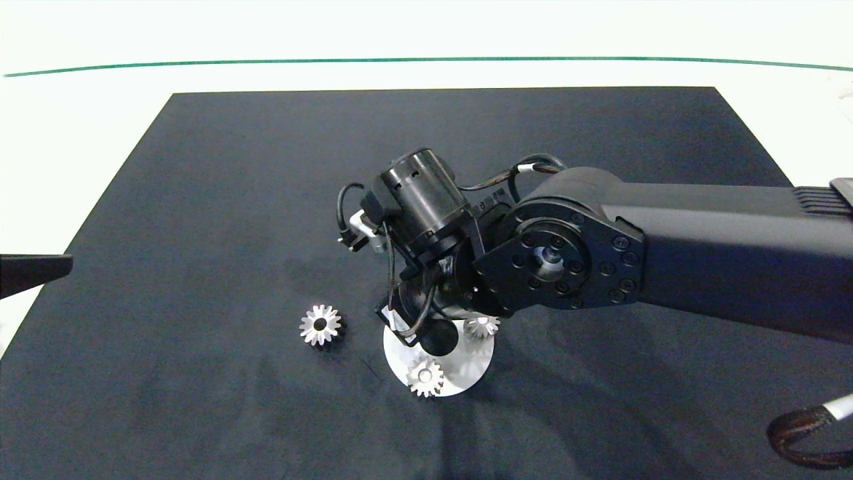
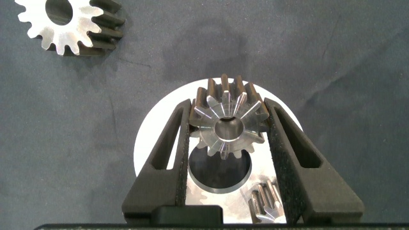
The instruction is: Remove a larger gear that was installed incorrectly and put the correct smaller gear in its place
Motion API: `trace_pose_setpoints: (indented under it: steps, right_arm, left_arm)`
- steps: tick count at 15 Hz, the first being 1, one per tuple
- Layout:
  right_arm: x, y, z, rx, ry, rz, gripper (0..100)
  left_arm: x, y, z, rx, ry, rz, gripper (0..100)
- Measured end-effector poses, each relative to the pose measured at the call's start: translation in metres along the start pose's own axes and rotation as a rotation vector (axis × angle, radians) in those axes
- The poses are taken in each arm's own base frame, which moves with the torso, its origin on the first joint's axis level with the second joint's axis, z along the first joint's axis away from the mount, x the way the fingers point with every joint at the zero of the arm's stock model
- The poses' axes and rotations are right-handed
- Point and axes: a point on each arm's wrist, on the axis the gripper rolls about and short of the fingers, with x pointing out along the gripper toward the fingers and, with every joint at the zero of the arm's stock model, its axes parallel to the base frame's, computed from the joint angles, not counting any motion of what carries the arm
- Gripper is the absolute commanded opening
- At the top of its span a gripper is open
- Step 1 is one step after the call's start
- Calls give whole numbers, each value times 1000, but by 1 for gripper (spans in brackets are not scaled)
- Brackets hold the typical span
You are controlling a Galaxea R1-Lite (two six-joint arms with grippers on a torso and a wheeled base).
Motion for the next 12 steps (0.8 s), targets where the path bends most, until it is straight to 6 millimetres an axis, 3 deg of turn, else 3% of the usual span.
trace_pose_setpoints:
  steps: [1, 2, 12]
  right_arm:
    - [0, 0, 0, 0, 0, 0, 22]
    - [0, 0, 0, 1, 0, 0, 100]
    - [-1, 0, 0, -1, 0, -9, 100]
  left_arm:
    - [0, 0, 0, 0, 0, 0, 100]
    - [0, 0, 0, 0, -1, 0, 100]
    - [0, 0, 0, 0, -2, -1, 100]
